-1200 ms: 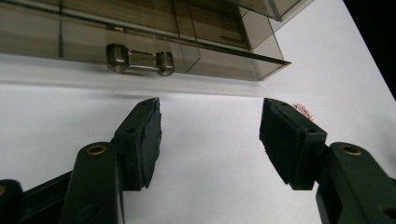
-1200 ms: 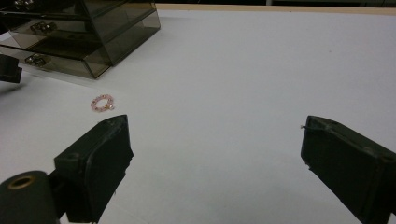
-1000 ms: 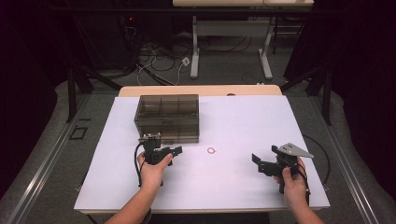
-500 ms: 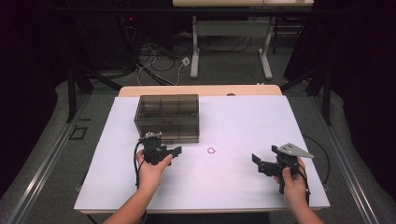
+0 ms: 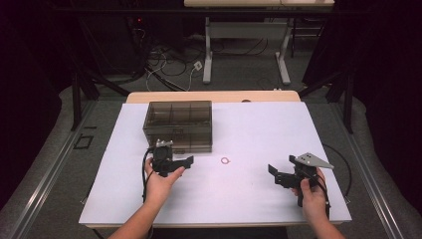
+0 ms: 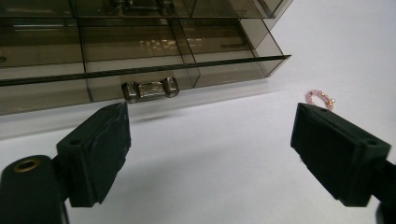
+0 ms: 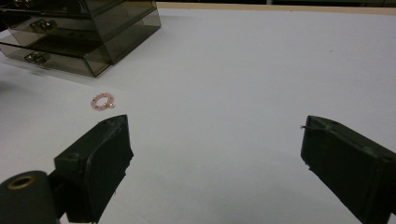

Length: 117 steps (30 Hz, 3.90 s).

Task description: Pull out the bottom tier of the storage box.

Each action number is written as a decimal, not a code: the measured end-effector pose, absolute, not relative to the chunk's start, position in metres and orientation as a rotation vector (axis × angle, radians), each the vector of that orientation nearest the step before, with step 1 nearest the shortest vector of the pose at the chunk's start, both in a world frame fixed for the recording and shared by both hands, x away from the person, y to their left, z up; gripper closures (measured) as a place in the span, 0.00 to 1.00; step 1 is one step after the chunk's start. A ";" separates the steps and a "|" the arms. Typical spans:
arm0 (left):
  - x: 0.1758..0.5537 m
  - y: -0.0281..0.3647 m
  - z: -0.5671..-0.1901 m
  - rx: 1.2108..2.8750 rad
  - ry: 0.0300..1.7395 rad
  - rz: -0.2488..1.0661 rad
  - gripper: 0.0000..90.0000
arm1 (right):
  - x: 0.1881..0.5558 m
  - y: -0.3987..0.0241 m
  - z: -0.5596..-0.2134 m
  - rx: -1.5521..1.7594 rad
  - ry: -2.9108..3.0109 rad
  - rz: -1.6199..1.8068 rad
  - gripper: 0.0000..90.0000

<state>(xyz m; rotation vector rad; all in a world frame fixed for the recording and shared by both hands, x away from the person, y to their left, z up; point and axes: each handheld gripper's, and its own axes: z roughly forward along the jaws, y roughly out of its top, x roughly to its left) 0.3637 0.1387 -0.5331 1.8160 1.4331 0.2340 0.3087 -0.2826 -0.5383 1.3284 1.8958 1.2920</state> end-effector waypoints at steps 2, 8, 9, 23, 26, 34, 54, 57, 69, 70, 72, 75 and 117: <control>0.364 0.139 -0.534 1.806 1.434 0.239 0.09 | 0.309 -0.283 -0.539 1.327 1.893 1.296 0.09; 0.365 0.143 -0.532 1.793 1.432 0.265 0.07 | 0.309 -0.282 -0.538 1.329 1.897 1.291 0.09; 0.365 0.143 -0.531 1.794 1.430 0.275 0.07 | 0.309 -0.282 -0.538 1.328 1.897 1.291 0.09; 0.368 0.157 -0.524 1.799 1.415 0.312 0.12 | 0.309 -0.282 -0.538 1.330 1.899 1.290 0.09; 0.369 0.160 -0.523 1.805 1.413 0.322 0.15 | 0.309 -0.282 -0.538 1.326 1.899 1.290 0.09; 0.373 0.169 -0.520 1.781 1.433 0.316 0.17 | 0.309 -0.282 -0.538 1.329 1.899 1.286 0.09; 0.384 0.192 -0.511 1.779 1.476 0.352 0.24 | 0.309 -0.282 -0.539 1.331 1.902 1.286 0.09; 0.386 0.195 -0.510 1.781 1.482 0.373 0.25 | 0.309 -0.282 -0.539 1.330 1.900 1.291 0.09; 0.394 0.210 -0.506 1.789 1.487 0.425 0.33 | 0.310 -0.281 -0.540 1.332 1.899 1.292 0.09; 0.394 0.211 -0.506 1.797 1.485 0.431 0.33 | 0.310 -0.281 -0.540 1.331 1.903 1.289 0.09; 0.396 0.213 -0.506 1.807 1.496 0.429 0.33 | 0.310 -0.281 -0.540 1.333 1.912 1.282 0.09; 0.397 0.216 -0.506 1.810 1.505 0.436 0.34 | 0.310 -0.280 -0.541 1.334 1.904 1.289 0.09; 0.422 0.232 -0.522 1.856 1.632 0.372 0.74 | 0.311 -0.281 -0.542 1.339 1.909 1.286 0.10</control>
